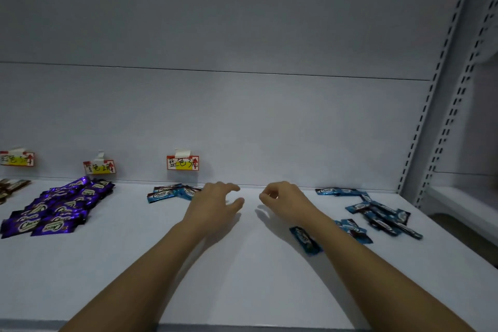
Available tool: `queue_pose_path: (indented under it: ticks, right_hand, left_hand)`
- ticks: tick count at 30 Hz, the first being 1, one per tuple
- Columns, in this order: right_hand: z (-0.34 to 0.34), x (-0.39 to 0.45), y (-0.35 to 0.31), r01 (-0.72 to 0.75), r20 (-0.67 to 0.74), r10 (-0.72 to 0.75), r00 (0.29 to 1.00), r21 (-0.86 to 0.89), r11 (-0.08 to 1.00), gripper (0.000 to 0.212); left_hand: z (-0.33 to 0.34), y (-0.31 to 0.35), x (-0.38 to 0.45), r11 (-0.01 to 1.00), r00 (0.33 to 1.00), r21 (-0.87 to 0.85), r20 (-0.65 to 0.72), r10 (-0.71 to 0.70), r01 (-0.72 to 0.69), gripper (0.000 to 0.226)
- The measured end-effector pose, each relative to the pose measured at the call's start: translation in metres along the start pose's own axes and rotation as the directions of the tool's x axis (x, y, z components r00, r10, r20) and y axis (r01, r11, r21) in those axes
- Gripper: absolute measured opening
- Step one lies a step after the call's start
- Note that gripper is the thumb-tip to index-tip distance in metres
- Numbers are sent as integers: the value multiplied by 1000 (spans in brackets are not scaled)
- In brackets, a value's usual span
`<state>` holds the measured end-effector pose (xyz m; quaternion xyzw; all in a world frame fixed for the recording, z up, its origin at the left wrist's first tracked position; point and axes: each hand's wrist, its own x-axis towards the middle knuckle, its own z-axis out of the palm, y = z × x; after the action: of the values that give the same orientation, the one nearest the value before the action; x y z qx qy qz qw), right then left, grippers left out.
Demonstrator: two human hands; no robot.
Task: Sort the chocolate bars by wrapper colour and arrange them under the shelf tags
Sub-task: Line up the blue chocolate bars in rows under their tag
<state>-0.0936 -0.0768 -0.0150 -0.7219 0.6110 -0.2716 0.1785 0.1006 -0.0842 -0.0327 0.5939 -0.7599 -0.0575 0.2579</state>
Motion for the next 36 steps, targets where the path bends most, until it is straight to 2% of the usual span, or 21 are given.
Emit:
queue_pose_path:
  ticks: [5, 7, 12, 14, 16, 18, 20, 23, 25, 27, 30, 33, 36]
  right_hand:
    - [-36, -10, 57, -46, -69, 45, 997, -14, 999, 19]
    - [-52, -7, 83, -86, -97, 80, 992, -62, 994, 21]
    - [-92, 9, 152, -300, -244, 241, 939, -245, 922, 41]
    - [-99, 14, 176, -384, -231, 328, 916, -266, 884, 52]
    - [-97, 18, 191, -424, -169, 391, 905, -280, 861, 57]
    - [-91, 21, 195, -379, -85, 373, 924, -343, 860, 56]
    - [-86, 20, 189, -276, -15, 290, 957, -350, 895, 55]
    - [-81, 15, 172, -108, 118, 133, 984, -195, 975, 49]
    - [-78, 10, 160, -58, 190, 66, 979, -48, 997, 43]
    - [-80, 5, 150, -44, 201, 29, 979, 72, 996, 36]
    - [-87, 1, 145, -13, 105, 2, 994, 104, 994, 31]
    - [-97, -4, 141, 34, 0, -34, 999, 117, 993, 17]
    - [-107, -10, 133, 93, 99, -106, 989, 129, 987, 10]
  left_hand:
    - [40, 58, 7, 995, 998, -89, 46, 38, -34, 40]
    - [56, 76, 13, 991, 995, -130, 97, 35, -22, 48]
    - [93, 117, 40, 995, 932, 76, 361, 38, -70, 81]
    - [104, 127, 50, 991, 912, 106, 410, 28, -78, 83]
    - [111, 131, 58, 987, 915, 131, 402, 35, -95, 81]
    - [112, 132, 61, 983, 914, 109, 395, 96, -150, 76]
    - [106, 131, 59, 986, 879, -7, 453, 151, -165, 73]
    - [90, 127, 54, 982, 823, -181, 549, 145, -53, 89]
    - [79, 126, 50, 974, 800, -217, 571, 183, -67, 92]
    - [67, 124, 51, 967, 783, -243, 585, 213, -82, 93]
    - [51, 119, 51, 980, 723, -167, 663, 196, -112, 99]
    - [39, 117, 50, 986, 695, -139, 701, 162, -89, 65]
    - [29, 116, 49, 981, 665, -173, 723, 186, -86, 49]
